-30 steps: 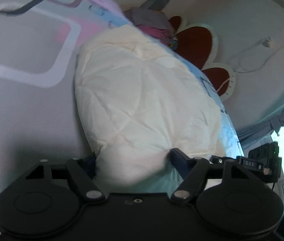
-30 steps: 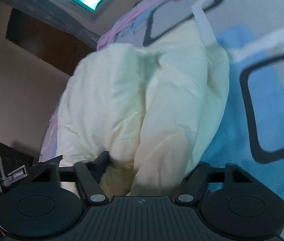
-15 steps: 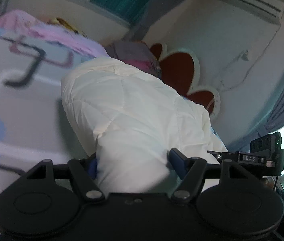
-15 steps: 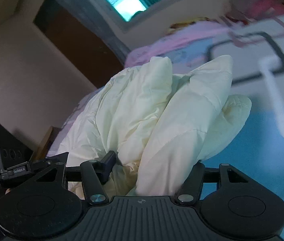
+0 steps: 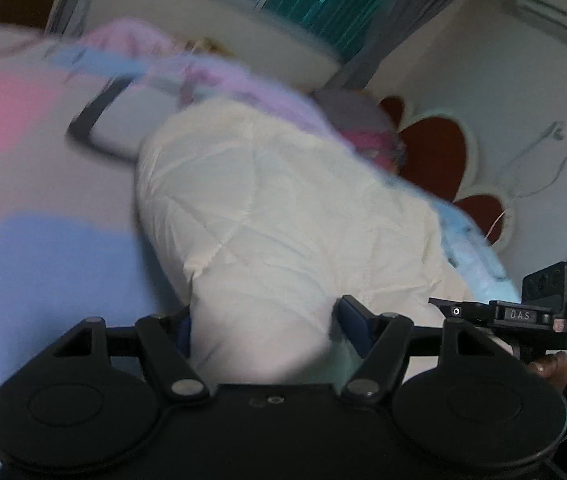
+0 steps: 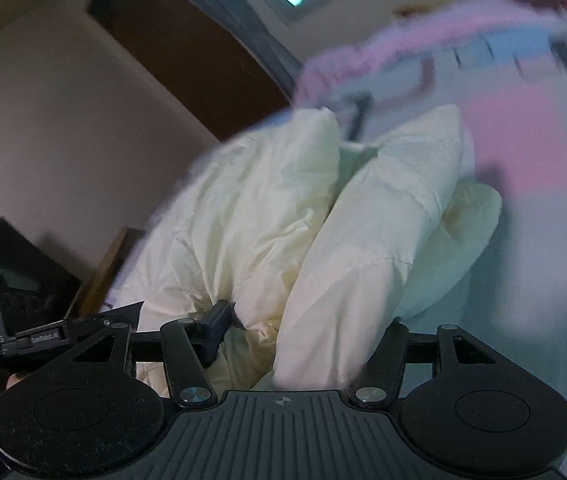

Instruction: Fold large clothes

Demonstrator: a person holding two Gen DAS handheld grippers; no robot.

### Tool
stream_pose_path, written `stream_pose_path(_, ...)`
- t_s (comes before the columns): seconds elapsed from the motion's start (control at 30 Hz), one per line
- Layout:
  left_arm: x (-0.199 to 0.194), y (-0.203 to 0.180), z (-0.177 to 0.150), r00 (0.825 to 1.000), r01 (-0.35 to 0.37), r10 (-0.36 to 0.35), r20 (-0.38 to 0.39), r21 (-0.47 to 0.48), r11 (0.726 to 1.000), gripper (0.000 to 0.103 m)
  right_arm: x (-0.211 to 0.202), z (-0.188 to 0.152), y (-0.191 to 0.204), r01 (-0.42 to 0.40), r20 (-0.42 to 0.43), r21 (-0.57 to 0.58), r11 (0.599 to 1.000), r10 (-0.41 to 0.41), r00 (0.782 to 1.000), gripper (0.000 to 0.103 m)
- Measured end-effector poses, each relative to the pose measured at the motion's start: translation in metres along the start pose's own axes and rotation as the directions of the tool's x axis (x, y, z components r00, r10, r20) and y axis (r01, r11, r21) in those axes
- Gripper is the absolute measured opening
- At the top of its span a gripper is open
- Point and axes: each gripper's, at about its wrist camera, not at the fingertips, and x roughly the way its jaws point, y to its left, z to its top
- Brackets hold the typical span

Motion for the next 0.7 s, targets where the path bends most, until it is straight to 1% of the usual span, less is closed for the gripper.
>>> stream_pose_path(0.07, 0.002, 0.007, -0.011, 1.0, 0.006, -0.006, -0.004, -0.011, 1.0, 0.07, 0.006, -0.01, -0.014, -0.007, 0.012, 0.064, 0.998, 0.006, 1.0, 0.059)
stream_pose_path(0.13, -0.001, 0.006, -0.013, 1.0, 0.007, -0.007, 0.002, -0.004, 1.0, 0.072, 0.004, -0.012, -0.02, -0.004, 0.024, 0.077, 0.997, 0.002, 1.0, 0.059)
stream_pose_path(0.17, -0.001, 0.003, -0.013, 1.0, 0.002, -0.002, 0.003, 0.002, 1.0, 0.075, 0.003, -0.011, -0.021, 0.002, 0.029, 0.077, 0.997, -0.005, 1.0, 0.059)
stream_pose_path(0.23, -0.003, 0.001, -0.011, 1.0, -0.019, 0.019, 0.007, 0.013, 1.0, 0.079, -0.008, -0.007, -0.021, 0.015, 0.039, 0.091, 0.996, -0.019, 0.999, 0.059)
stream_pose_path(0.3, -0.013, -0.002, -0.008, 0.999, -0.041, 0.04, 0.018, 0.03, 0.999, 0.079, -0.029, -0.006, -0.021, 0.06, 0.072, 0.083, 0.995, -0.067, 0.995, 0.059)
stream_pose_path(0.37, -0.031, 0.003, -0.005, 0.994, -0.093, 0.09, 0.058, 0.038, 0.995, 0.075, -0.053, -0.004, -0.014, 0.136, 0.127, 0.048, 0.99, -0.141, 0.982, 0.059)
stream_pose_path(0.4, -0.039, 0.003, -0.002, 0.99, -0.121, 0.117, 0.082, 0.045, 0.992, 0.073, -0.067, 0.002, -0.007, 0.177, 0.176, 0.018, 0.984, -0.177, 0.968, 0.059)
stream_pose_path(0.43, -0.045, 0.004, 0.001, 0.984, -0.144, 0.138, 0.109, 0.052, 0.988, 0.067, -0.076, 0.008, 0.0, 0.198, 0.211, -0.003, 0.98, -0.193, 0.958, 0.059)
stream_pose_path(0.47, -0.05, 0.002, 0.009, 0.979, -0.153, 0.143, 0.142, 0.062, 0.986, 0.062, -0.082, 0.014, 0.007, 0.208, 0.239, -0.03, 0.978, -0.195, 0.951, 0.058)
stream_pose_path(0.5, -0.052, 0.0, 0.016, 0.978, -0.15, 0.137, 0.159, 0.073, 0.986, 0.059, -0.08, 0.021, 0.022, 0.227, 0.254, -0.071, 0.971, -0.202, 0.946, 0.044)
stream_pose_path(0.53, -0.05, -0.005, 0.025, 0.977, -0.143, 0.127, 0.169, 0.09, 0.986, 0.055, -0.073, 0.03, 0.037, 0.256, 0.251, -0.123, 0.959, -0.219, 0.943, 0.031)
stream_pose_path(0.57, -0.044, -0.012, 0.036, 0.978, -0.14, 0.119, 0.174, 0.114, 0.984, 0.053, -0.061, 0.04, 0.053, 0.284, 0.251, -0.179, 0.942, -0.236, 0.939, 0.029)
stream_pose_path(0.6, -0.037, -0.021, 0.045, 0.978, -0.135, 0.109, 0.176, 0.141, 0.981, 0.051, -0.05, 0.047, 0.066, 0.311, 0.255, -0.22, 0.925, -0.253, 0.933, 0.024)
stream_pose_path(0.63, -0.03, -0.028, 0.052, 0.98, -0.121, 0.092, 0.174, 0.163, 0.979, 0.047, -0.033, 0.053, 0.078, 0.323, 0.25, -0.251, 0.912, -0.262, 0.932, 0.022)
stream_pose_path(0.67, -0.018, -0.037, 0.062, 0.984, -0.101, 0.071, 0.164, 0.182, 0.978, 0.039, -0.019, 0.059, 0.085, 0.318, 0.235, -0.272, 0.908, -0.258, 0.937, 0.021)
stream_pose_path(0.7, -0.009, -0.042, 0.066, 0.986, -0.095, 0.066, 0.151, 0.194, 0.976, 0.038, -0.001, 0.066, 0.092, 0.326, 0.222, -0.289, 0.9, -0.268, 0.938, 0.021)
